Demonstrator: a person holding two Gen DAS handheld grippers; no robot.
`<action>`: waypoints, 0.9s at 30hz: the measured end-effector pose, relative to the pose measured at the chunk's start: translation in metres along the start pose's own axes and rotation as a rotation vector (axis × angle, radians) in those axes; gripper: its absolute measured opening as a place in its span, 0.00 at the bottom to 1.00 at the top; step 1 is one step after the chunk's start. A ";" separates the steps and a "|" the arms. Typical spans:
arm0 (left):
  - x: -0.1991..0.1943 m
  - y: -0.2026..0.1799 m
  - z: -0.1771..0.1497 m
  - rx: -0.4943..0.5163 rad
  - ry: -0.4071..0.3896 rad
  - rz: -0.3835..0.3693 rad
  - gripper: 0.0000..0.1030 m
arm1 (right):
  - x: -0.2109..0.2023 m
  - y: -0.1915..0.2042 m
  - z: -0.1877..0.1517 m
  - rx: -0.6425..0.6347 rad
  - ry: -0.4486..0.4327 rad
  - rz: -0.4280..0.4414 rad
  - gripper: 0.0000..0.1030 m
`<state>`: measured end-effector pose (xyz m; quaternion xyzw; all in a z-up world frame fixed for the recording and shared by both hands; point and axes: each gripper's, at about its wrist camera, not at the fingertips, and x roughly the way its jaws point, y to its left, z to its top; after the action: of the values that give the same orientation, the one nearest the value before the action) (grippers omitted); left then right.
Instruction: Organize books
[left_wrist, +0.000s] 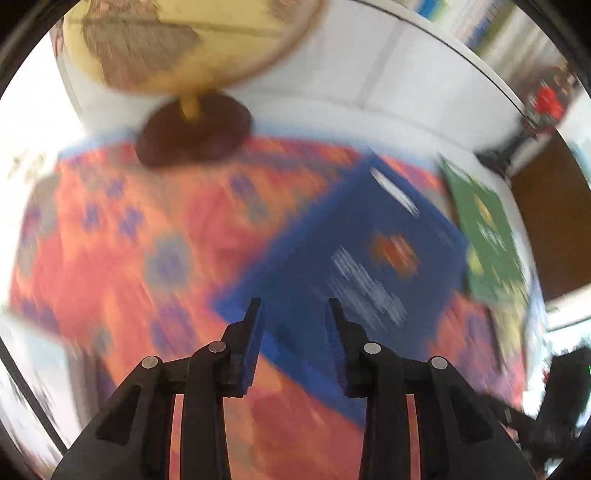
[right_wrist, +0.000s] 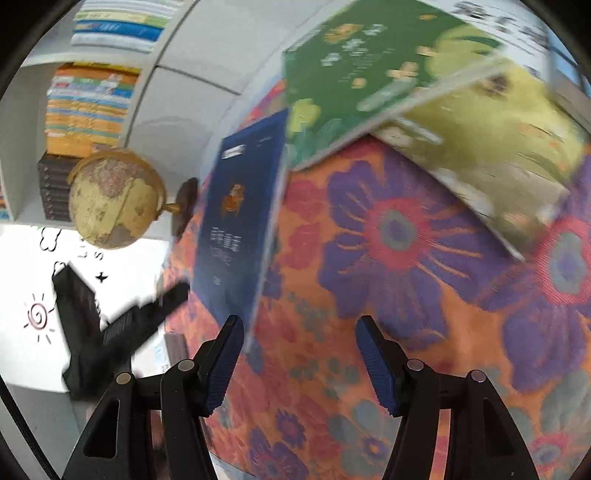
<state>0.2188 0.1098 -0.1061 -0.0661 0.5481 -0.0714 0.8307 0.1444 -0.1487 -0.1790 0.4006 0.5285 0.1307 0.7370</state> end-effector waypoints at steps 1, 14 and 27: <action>0.004 0.007 0.009 0.000 -0.015 0.006 0.30 | 0.006 0.006 0.002 -0.019 -0.013 0.002 0.60; 0.042 -0.007 -0.007 0.039 0.085 -0.107 0.34 | 0.037 0.016 0.023 -0.029 -0.081 0.073 0.65; 0.017 -0.037 -0.100 0.035 0.177 -0.233 0.35 | 0.006 0.003 -0.017 -0.109 0.059 0.037 0.66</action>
<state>0.1320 0.0676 -0.1530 -0.1082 0.6065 -0.1825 0.7662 0.1320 -0.1358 -0.1828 0.3655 0.5346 0.1844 0.7393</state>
